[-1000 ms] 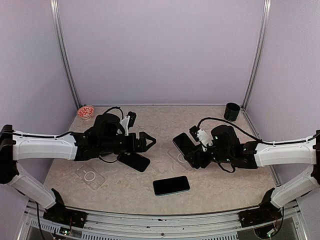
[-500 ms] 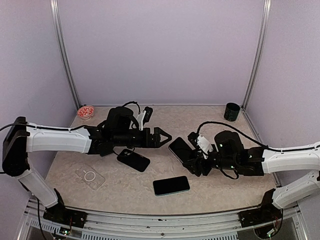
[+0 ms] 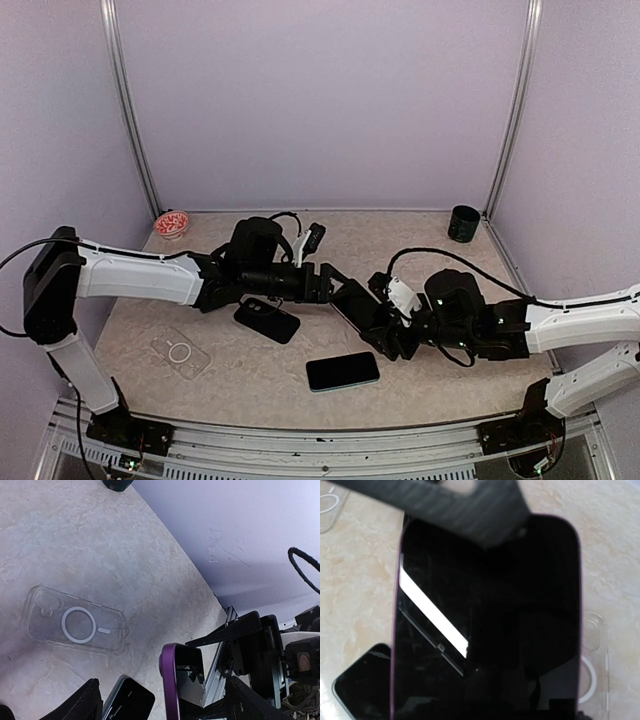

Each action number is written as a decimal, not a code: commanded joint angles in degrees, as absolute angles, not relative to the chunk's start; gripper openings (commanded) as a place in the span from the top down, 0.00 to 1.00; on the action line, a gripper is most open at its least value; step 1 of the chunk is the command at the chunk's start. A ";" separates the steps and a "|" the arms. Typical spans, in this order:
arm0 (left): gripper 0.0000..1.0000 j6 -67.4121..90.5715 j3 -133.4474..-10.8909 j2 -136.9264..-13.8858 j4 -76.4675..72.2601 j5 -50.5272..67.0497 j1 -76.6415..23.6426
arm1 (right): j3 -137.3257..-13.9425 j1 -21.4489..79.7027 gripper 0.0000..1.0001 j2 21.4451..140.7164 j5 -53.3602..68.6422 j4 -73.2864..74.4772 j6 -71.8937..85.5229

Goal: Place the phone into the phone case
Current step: Pass from the right arm to the left, then pass from the left arm to the right, then move the phone case to the center of the board.

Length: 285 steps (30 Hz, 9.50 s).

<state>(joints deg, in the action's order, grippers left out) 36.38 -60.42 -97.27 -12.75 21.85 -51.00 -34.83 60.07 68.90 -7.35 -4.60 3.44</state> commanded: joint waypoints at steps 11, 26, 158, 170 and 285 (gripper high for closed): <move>0.51 38.08 -61.52 -98.99 -16.50 29.27 -51.57 | -35.67 62.13 0.28 68.98 -11.65 -8.57 1.85; 0.80 39.36 -61.48 -100.60 -17.64 30.96 -51.94 | -35.94 63.19 0.27 68.02 -13.65 -8.32 1.07; 0.69 48.60 -28.54 -80.88 -67.51 11.43 -52.61 | -35.80 52.08 1.00 80.69 33.82 -60.39 55.02; 0.10 46.08 -25.27 -76.14 -62.04 8.53 -50.43 | -33.56 52.04 1.00 75.41 28.64 -52.90 51.24; 0.53 39.65 -36.03 -94.96 -13.39 -15.13 -35.60 | -32.26 52.03 1.00 72.48 13.86 -25.66 50.67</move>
